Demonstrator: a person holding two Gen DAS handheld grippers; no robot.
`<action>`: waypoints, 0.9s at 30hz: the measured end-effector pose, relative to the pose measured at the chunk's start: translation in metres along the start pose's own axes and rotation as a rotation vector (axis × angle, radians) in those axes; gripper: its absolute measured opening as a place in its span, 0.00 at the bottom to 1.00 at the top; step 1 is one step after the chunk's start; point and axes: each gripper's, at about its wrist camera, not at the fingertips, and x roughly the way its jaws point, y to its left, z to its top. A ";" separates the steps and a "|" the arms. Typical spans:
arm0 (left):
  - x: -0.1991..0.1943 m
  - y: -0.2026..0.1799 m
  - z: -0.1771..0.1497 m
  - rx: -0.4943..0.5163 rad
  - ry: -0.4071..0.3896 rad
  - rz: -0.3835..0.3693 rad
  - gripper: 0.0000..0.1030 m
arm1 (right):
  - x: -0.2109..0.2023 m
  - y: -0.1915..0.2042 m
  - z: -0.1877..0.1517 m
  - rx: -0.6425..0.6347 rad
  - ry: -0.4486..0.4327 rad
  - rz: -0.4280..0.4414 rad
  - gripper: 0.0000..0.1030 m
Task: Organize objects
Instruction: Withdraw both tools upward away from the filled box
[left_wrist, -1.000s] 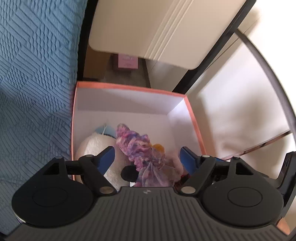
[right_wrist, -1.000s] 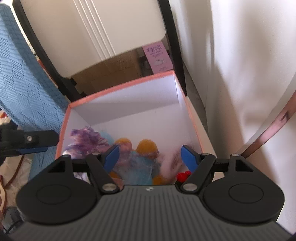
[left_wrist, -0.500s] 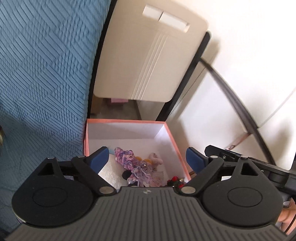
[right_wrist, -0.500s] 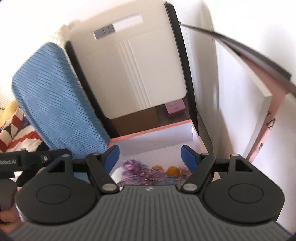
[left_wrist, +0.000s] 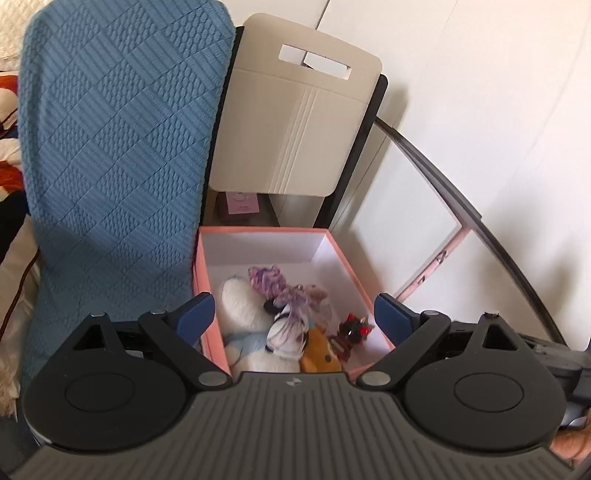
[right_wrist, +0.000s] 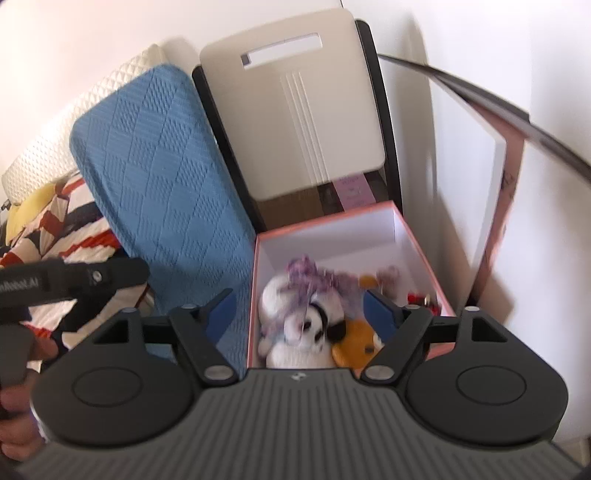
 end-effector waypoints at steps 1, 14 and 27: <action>-0.003 0.002 -0.006 -0.005 0.000 0.001 0.93 | 0.000 0.001 -0.007 0.000 0.007 0.002 0.84; 0.006 0.019 -0.056 -0.044 0.065 -0.003 0.93 | 0.008 0.002 -0.062 0.044 0.101 -0.036 0.84; 0.012 0.019 -0.056 -0.037 0.068 0.028 0.93 | 0.008 -0.003 -0.062 0.050 0.096 -0.046 0.84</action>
